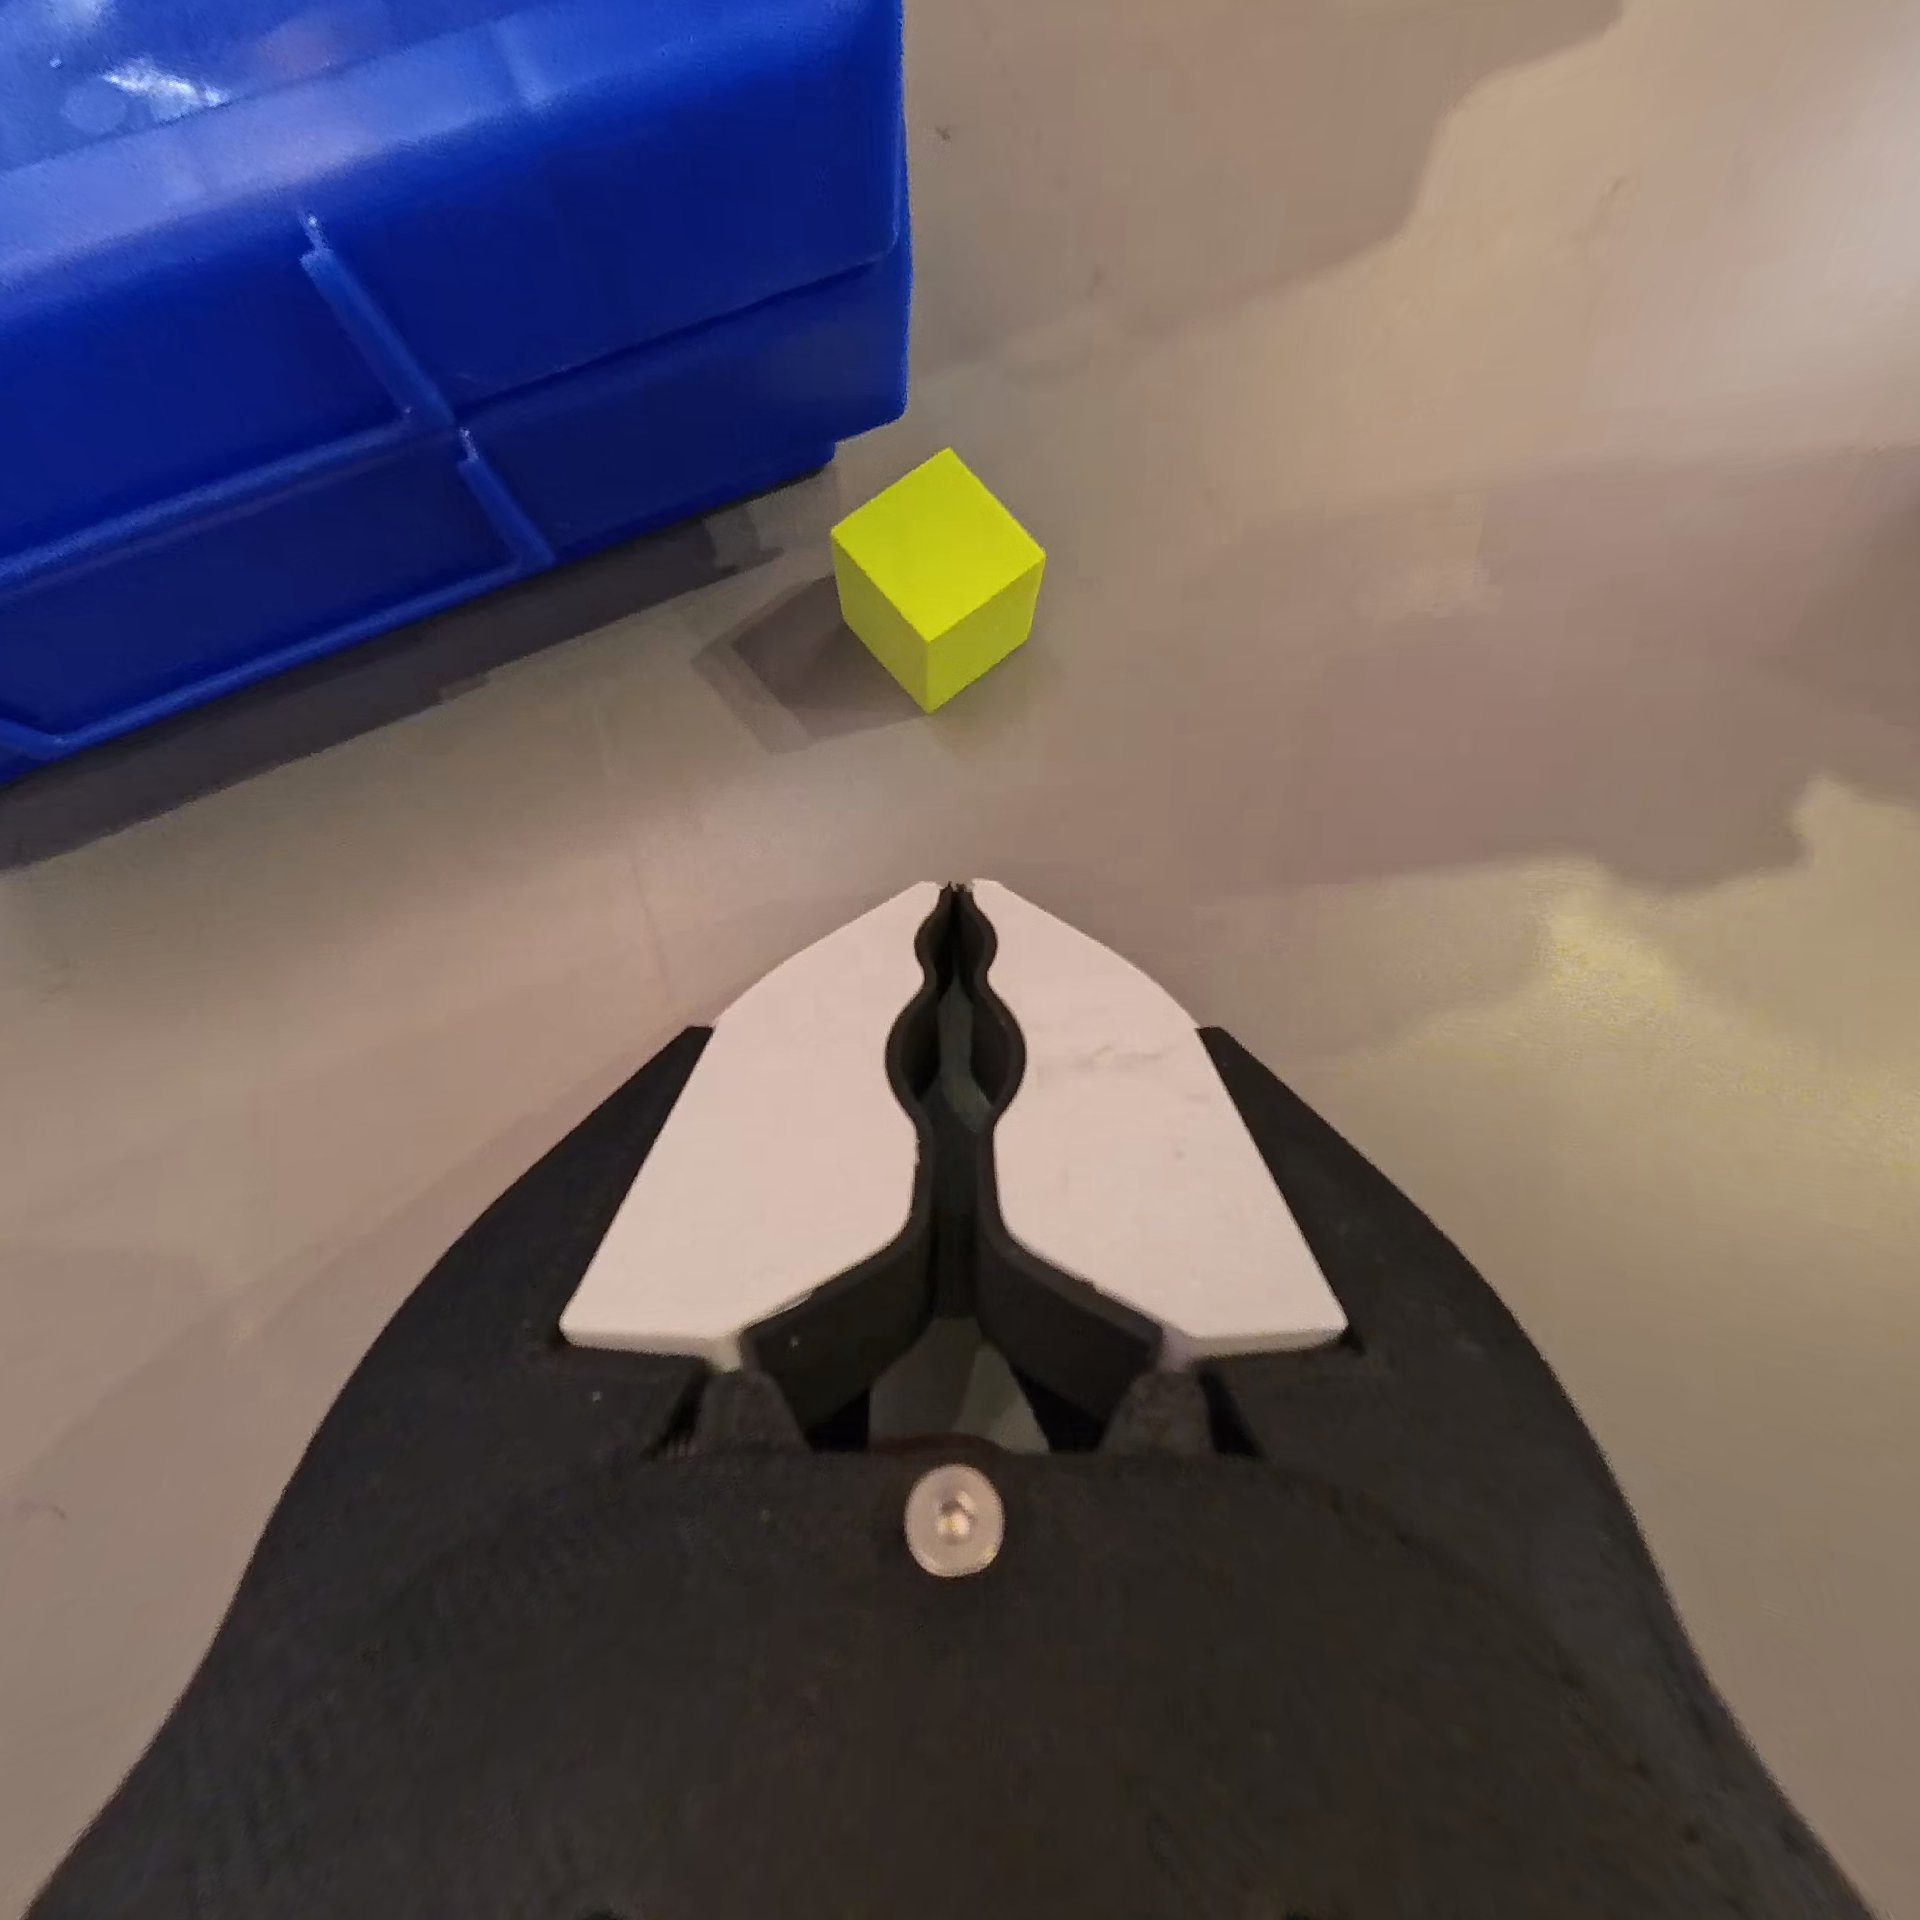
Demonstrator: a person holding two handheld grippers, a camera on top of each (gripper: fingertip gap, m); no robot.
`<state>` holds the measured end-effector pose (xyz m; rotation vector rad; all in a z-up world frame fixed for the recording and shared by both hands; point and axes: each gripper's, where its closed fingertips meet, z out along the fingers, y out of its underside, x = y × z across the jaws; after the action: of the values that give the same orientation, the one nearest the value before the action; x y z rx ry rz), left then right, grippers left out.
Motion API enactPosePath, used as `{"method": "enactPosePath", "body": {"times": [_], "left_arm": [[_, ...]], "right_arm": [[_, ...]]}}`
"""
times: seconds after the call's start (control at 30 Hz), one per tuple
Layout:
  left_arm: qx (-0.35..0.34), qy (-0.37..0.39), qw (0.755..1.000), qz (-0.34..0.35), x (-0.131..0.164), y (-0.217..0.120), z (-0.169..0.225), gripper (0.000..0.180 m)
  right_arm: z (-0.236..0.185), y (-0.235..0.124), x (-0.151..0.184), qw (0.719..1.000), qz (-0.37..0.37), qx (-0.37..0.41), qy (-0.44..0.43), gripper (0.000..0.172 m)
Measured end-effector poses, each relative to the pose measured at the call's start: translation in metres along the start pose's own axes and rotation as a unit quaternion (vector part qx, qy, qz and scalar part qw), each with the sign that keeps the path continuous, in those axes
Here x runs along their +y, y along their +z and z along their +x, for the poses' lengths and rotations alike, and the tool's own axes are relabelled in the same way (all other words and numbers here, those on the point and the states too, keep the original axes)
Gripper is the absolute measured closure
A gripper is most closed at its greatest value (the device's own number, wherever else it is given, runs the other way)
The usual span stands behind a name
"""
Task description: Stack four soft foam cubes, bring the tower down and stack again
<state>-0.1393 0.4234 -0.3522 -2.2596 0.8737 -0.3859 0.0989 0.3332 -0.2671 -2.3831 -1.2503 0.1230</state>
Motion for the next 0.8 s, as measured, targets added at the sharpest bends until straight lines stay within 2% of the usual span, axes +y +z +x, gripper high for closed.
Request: {"method": "enactPosePath", "body": {"times": [0.03, 0.8], "left_arm": [[-0.001, 0.0, 1.0, 0.0, 0.0, 0.0, 0.0, 0.18], [0.0, 0.0, 1.0, 0.0, 0.0, 0.0, 0.0, 0.18]], "right_arm": [[0.003, -0.003, 0.005, 1.0, 0.005, -0.003, 0.018, 0.142], [-0.005, 0.023, 0.008, 0.999, -0.036, -0.007, 0.006, 0.142]]}}
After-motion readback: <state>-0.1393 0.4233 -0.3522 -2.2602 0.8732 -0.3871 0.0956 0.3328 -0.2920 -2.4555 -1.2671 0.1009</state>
